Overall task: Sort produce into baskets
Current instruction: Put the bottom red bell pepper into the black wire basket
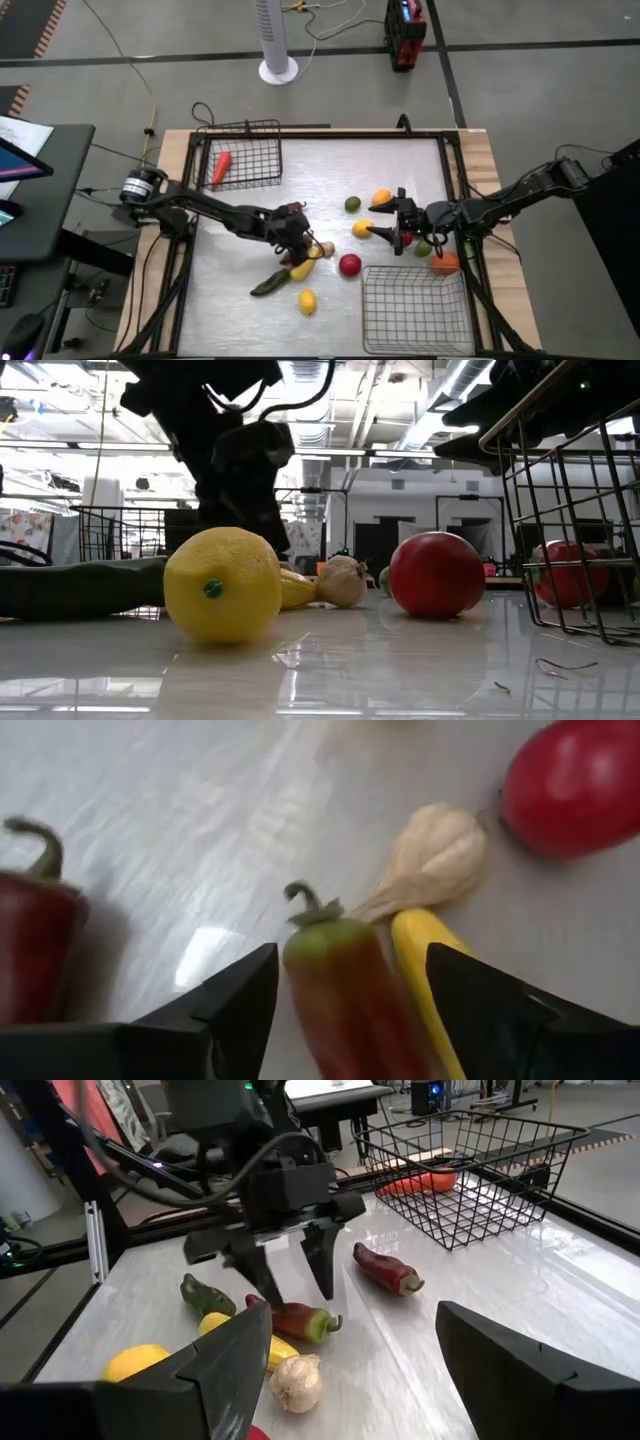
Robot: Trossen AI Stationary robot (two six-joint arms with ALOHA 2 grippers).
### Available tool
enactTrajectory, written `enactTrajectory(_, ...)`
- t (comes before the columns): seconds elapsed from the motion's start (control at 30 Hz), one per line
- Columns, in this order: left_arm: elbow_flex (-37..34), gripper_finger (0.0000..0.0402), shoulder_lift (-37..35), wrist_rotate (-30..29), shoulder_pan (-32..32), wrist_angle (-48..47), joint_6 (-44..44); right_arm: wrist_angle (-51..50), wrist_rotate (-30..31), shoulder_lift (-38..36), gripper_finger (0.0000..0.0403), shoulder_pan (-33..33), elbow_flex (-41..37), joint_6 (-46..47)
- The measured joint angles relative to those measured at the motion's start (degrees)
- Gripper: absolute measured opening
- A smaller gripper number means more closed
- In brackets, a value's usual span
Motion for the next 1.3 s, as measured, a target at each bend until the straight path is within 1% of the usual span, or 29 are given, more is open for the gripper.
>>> enactTrajectory(0.17,0.4,0.0281,2.9,-3.7,-0.7,-2.2,-1.1,-0.3,0.0,0.0,0.0311,0.0,0.0,0.0)
enactTrajectory(0.27,0.3,0.0282,4.3,-3.9,-0.7,-3.3,-2.0,-0.3,0.0,0.0,0.0311,0.0,0.0,0.1)
enactTrajectory(0.33,0.3,0.0276,4.9,-4.4,-1.0,-3.2,-1.5,-0.3,0.0,0.0,0.0311,0.0,0.0,0.1)
enactTrajectory(0.47,0.3,0.0243,5.0,-6.0,-1.3,-3.4,0.8,-0.3,0.0,0.0,0.0311,0.0,0.0,0.1)
enactTrajectory(0.67,0.2,0.0157,5.0,-6.7,-0.7,-3.9,3.6,-0.4,0.0,0.0,0.0311,0.3,0.0,0.1)
enactTrajectory(0.73,0.2,0.0133,4.5,-6.7,-0.3,-4.1,4.2,-0.5,0.0,0.0,0.0311,0.3,0.0,0.1)
enactTrajectory(0.8,0.2,0.0121,3.3,-6.8,0.0,-4.3,4.9,-0.5,0.0,0.0,0.0311,0.3,0.0,0.1)
enactTrajectory(0.97,0.2,0.0126,-2.0,-10.1,0.3,-5.8,5.9,-0.5,0.2,0.0,0.0311,1.3,0.0,-1.2)
enactTrajectory(1.03,0.2,0.0130,-5.4,-13.2,0.2,-7.9,5.9,-0.5,0.2,0.0,0.0311,1.3,0.0,-2.4)
enactTrajectory(1.1,0.2,0.0132,-9.2,-18.1,0.2,-11.2,5.3,-0.2,0.3,0.0,0.0311,1.3,0.0,-3.9)
enactTrajectory(1.3,0.2,0.0133,-20.4,-39.7,-1.2,-20.3,0.3,2.3,0.4,0.0,0.0311,1.1,0.0,-8.8)
